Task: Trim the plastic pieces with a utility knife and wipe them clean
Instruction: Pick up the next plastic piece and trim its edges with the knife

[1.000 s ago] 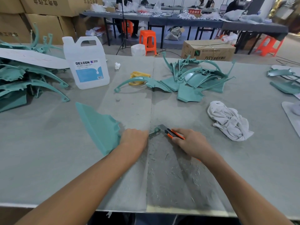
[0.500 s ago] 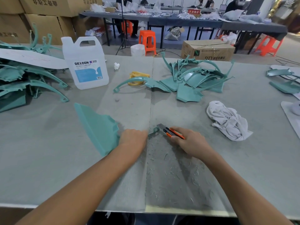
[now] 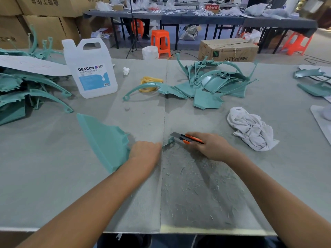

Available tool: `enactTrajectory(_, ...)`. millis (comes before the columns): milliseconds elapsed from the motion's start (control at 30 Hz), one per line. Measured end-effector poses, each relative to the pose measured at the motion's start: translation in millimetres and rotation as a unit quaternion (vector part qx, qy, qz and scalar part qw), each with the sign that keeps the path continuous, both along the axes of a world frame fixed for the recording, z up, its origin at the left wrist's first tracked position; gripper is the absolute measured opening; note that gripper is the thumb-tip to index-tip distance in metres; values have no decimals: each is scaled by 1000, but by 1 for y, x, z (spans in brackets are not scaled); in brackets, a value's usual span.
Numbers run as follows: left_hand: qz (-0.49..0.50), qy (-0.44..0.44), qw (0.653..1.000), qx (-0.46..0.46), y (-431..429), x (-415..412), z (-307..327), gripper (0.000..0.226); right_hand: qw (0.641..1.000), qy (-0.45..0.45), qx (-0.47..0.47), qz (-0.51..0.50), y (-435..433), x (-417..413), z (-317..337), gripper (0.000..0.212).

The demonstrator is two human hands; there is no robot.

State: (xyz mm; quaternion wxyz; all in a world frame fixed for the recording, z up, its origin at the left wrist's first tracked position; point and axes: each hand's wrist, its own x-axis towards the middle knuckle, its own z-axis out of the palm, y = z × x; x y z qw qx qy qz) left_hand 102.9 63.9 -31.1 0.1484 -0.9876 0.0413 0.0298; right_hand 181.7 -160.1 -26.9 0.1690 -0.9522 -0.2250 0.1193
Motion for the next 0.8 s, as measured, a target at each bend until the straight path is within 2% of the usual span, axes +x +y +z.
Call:
enactTrajectory(100,-1,-2,1000,-1,1,1,0,27,1000,6,4,11,-2,0,-1,41)
enactTrajectory(267,2,-5,1000,-6,1,0,0,25,999,-22,-41,23,3,4,1,41)
enactTrajectory(433,1,-17,1000,-18,3,-2,-4,24,1000,-18,2,13,-3,1,-2,40)
enactTrajectory(567,-1,-21,1000,-21,4,-1,-7,23,998,-50,-44,5,4,-1,-5,41)
enactTrajectory(633,-13,-31,999,-18,8,-1,-7,22,998,-57,0,-23,6,-1,-5,40)
enactTrajectory(700,-30,-48,998,-23,12,-5,-8,19,993,-41,91,-61,7,-2,-6,33)
enactTrajectory(767,-57,-63,995,-54,13,-12,-9,30,982,-22,161,-98,8,-2,-6,23)
enactTrajectory(800,-71,-65,993,-73,13,-15,-8,39,977,-14,181,-111,9,-3,-6,28)
